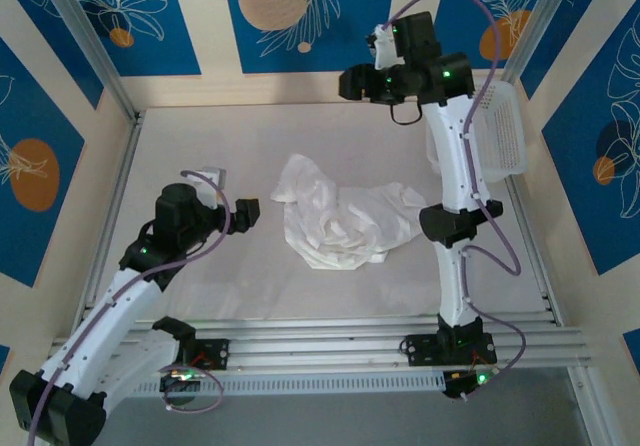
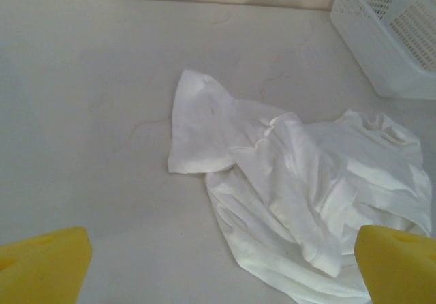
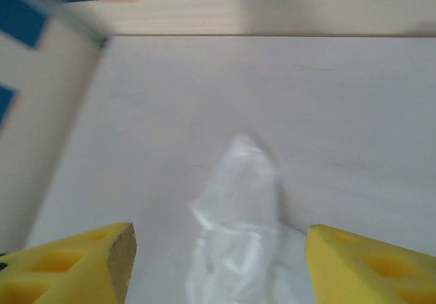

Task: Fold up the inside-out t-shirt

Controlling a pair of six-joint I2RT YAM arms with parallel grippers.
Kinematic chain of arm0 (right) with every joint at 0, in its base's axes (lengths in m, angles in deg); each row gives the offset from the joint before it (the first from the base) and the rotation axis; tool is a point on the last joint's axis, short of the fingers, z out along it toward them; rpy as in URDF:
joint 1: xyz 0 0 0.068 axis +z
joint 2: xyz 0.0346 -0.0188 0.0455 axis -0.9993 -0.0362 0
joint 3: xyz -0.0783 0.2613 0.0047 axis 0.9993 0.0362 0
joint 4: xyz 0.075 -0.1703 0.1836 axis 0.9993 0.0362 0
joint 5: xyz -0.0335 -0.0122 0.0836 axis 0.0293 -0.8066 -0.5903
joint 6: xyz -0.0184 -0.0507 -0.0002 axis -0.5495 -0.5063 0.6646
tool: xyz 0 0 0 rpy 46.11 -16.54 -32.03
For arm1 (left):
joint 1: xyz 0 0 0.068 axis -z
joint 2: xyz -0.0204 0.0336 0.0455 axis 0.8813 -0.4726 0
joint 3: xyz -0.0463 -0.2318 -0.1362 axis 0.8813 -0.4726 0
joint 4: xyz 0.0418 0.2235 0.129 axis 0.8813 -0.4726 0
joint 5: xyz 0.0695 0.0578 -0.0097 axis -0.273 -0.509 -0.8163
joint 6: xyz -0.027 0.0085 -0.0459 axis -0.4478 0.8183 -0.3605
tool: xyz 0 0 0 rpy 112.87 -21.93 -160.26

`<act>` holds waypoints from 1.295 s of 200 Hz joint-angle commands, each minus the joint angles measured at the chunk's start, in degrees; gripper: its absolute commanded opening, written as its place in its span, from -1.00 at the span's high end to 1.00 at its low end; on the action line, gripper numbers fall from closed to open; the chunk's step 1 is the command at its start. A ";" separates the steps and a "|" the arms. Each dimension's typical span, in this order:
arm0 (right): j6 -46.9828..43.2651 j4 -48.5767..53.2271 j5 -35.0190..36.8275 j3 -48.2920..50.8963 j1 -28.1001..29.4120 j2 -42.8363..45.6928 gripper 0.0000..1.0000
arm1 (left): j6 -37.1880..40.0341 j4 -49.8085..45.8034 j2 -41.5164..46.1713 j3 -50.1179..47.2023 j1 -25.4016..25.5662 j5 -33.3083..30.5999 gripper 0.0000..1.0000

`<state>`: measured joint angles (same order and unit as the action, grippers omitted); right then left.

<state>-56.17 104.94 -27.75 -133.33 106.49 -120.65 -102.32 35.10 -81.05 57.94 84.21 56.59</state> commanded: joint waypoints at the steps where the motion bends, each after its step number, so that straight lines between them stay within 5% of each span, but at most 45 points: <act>1: 2.26 8.79 20.62 4.00 -1.83 9.42 -0.37 | -4.59 -1.06 -4.05 2.62 0.57 7.35 -0.90; 33: 2.82 -2.72 25.14 38.36 -3.23 24.50 -0.39 | -9.39 1.83 -14.91 6.11 5.28 11.62 -0.60; 71: 7.09 -27.64 -4.21 82.24 -9.90 42.88 -0.40 | -11.50 1.66 -30.18 14.50 14.89 5.33 -0.42; 122: 19.86 -47.60 -12.59 111.57 0.60 41.99 -0.38 | -11.62 4.78 -46.12 22.83 17.36 4.27 -0.34; 139: 22.50 -52.12 -12.87 116.07 3.31 39.83 -0.37 | -11.56 4.51 -50.00 25.11 17.40 1.66 -0.38; 152: 22.83 -53.38 -11.68 117.10 4.68 38.59 -0.17 | -11.44 4.17 -52.87 26.86 17.40 1.40 -0.40; 175: 22.33 -51.72 -8.05 116.20 5.50 37.57 0.54 | -11.87 2.34 -57.68 30.01 17.33 1.62 -0.29; 190: 21.80 -50.30 -5.07 115.46 5.60 38.95 1.00 | -11.92 0.93 -58.65 30.14 17.25 -2.11 0.11; 216: 20.54 -48.31 -1.08 114.89 5.19 44.12 1.00 | -11.79 -1.65 -56.12 29.25 15.82 -6.84 0.99; 259: 18.21 -45.75 1.12 111.32 2.99 58.05 1.00 | -9.49 -6.23 -40.80 28.09 11.24 -9.23 1.00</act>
<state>-36.06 56.89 -29.65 -17.68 110.77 -70.64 -113.86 32.83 -133.18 85.48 98.09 51.33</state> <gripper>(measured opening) 0.050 0.045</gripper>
